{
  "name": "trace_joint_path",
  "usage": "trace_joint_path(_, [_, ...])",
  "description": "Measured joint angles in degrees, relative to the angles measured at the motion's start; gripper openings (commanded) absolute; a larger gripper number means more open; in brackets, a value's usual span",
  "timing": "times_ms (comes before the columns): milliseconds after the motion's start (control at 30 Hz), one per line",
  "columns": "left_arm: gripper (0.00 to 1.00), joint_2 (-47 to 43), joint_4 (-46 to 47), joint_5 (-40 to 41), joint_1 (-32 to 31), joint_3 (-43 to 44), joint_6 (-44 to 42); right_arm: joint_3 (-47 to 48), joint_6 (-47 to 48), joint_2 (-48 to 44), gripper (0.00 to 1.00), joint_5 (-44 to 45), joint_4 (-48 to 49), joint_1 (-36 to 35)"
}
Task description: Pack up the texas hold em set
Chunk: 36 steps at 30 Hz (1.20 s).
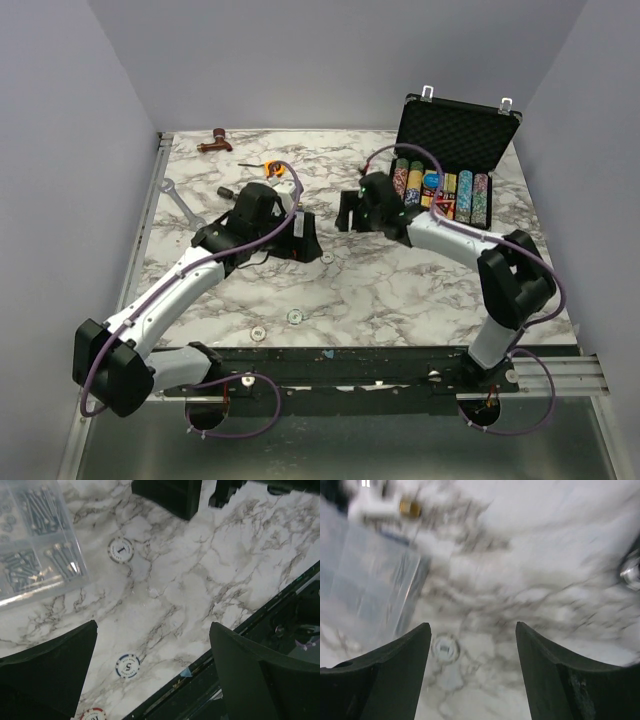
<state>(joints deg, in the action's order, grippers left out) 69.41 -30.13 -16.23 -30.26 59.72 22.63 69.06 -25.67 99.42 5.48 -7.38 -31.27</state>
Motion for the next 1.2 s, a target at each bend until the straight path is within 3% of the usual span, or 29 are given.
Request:
trace_joint_path(167, [0.92,-6.05,0.28,4.76,-1.95,-8.92,3.72,-10.36,0.00,-1.25,0.71,-3.48,0.48,-10.03])
trace_joint_path(300, [0.92,-14.69,-1.57,9.68,-1.79,-14.14,6.64,-12.76,0.00,-1.38,0.70,-3.13,0.44,-14.29])
trace_joint_path(633, [0.92,-19.43,-1.57,18.45,-1.75,-11.91,7.63,-5.73,1.84,5.05,0.66,2.84,-0.98,-15.39])
trace_joint_path(1200, [0.93,-22.27,0.81,22.29,-1.75,-10.91,7.17,1.95,3.80,12.61,0.59,10.03,-4.26,-18.71])
